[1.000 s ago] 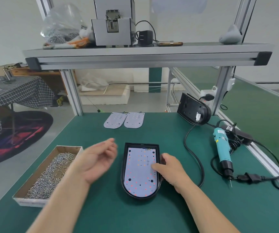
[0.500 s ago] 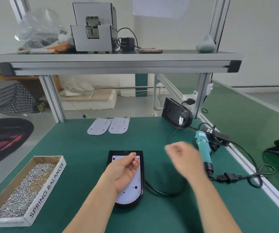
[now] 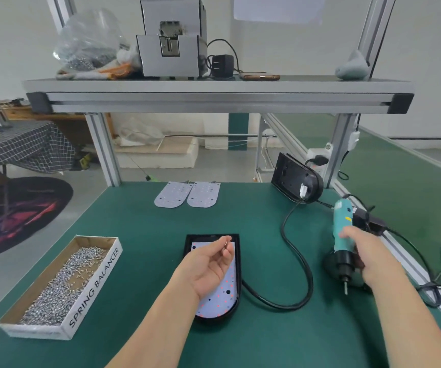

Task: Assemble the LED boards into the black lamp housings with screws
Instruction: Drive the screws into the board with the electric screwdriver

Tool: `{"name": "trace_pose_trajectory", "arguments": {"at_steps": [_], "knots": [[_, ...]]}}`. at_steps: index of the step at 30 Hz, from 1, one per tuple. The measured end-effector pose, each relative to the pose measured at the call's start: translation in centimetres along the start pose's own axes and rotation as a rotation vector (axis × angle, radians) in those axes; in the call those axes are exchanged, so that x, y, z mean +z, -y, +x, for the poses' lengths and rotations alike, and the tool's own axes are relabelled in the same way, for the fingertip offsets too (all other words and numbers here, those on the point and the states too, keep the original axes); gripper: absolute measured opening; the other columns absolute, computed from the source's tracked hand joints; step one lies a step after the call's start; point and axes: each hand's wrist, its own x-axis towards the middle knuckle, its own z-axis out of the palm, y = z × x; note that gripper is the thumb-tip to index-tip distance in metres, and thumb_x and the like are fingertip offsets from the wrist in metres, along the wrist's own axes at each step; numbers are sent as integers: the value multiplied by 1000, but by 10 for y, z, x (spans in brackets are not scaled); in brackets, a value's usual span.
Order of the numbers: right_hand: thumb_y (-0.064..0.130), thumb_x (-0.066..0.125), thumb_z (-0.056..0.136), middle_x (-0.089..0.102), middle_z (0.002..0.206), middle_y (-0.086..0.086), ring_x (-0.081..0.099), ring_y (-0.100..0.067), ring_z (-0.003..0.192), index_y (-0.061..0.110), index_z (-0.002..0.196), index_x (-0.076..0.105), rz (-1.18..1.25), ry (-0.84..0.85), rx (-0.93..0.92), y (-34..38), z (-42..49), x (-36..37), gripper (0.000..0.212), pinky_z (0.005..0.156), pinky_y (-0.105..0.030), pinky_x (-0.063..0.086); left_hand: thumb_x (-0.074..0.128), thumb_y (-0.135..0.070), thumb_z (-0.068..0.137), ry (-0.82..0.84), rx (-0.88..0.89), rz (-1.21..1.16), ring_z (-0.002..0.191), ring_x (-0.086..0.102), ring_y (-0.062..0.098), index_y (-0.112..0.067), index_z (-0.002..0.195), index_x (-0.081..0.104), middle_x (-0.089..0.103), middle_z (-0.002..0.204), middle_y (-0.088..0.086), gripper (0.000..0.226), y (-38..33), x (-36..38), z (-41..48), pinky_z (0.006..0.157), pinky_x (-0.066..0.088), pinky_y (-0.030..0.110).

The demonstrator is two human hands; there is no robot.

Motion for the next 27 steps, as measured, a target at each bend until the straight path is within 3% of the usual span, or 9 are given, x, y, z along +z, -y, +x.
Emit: {"name": "trace_pose_trajectory", "arguments": {"at_steps": [3,7,10,13,15,18,22,27], "knots": [[14,56,87,54,58,-4,49,-13,41,6,96,58,459,231,43,8,-23,19,13,35,-17,38,57,6,95,18,6,39,60,69,20,14,84,74,67,75,16,21,0,-2,2,51,57,20],[17,68,71,53,59,0,44,-10,47,11,100,60,692,421,-60,23,-49,64,31,39,-16,36,51,7,98,27,4,65,65,72,23,16,101,68,68,80,19,19,2,-6,6,55,59,22],[12,67,74,58,71,0,49,-10,57,18,104,62,773,466,-132,33,-58,95,31,49,-20,37,51,5,98,33,-16,85,66,73,24,13,100,67,69,79,18,19,3,-6,6,55,59,23],[9,65,87,55,71,0,48,-10,59,18,102,63,749,416,-172,40,-60,121,18,50,-19,36,53,4,97,16,-41,80,63,72,24,11,85,72,69,77,17,23,1,-5,5,51,57,23],[15,71,88,54,77,-1,50,-10,61,14,104,59,787,357,-165,43,-60,136,20,53,-18,40,54,3,97,12,-36,90,61,70,22,9,82,72,67,75,15,25,1,-4,5,49,56,21],[17,75,88,60,79,3,56,-8,60,10,108,55,885,230,-211,45,-60,151,29,57,-18,48,52,4,98,28,-7,114,61,68,18,10,90,73,66,74,14,23,3,-4,5,52,56,19],[23,78,83,63,67,10,57,-8,58,13,95,58,918,97,-295,47,-63,156,25,56,-18,49,46,10,98,66,-25,118,63,70,18,12,105,69,68,77,16,24,3,-6,5,53,57,19],[21,75,87,62,60,12,55,-7,55,15,91,56,865,46,-398,48,-67,154,20,56,-19,48,48,11,96,46,-18,136,60,70,19,10,101,67,68,74,15,20,3,-5,5,54,58,20]]}}
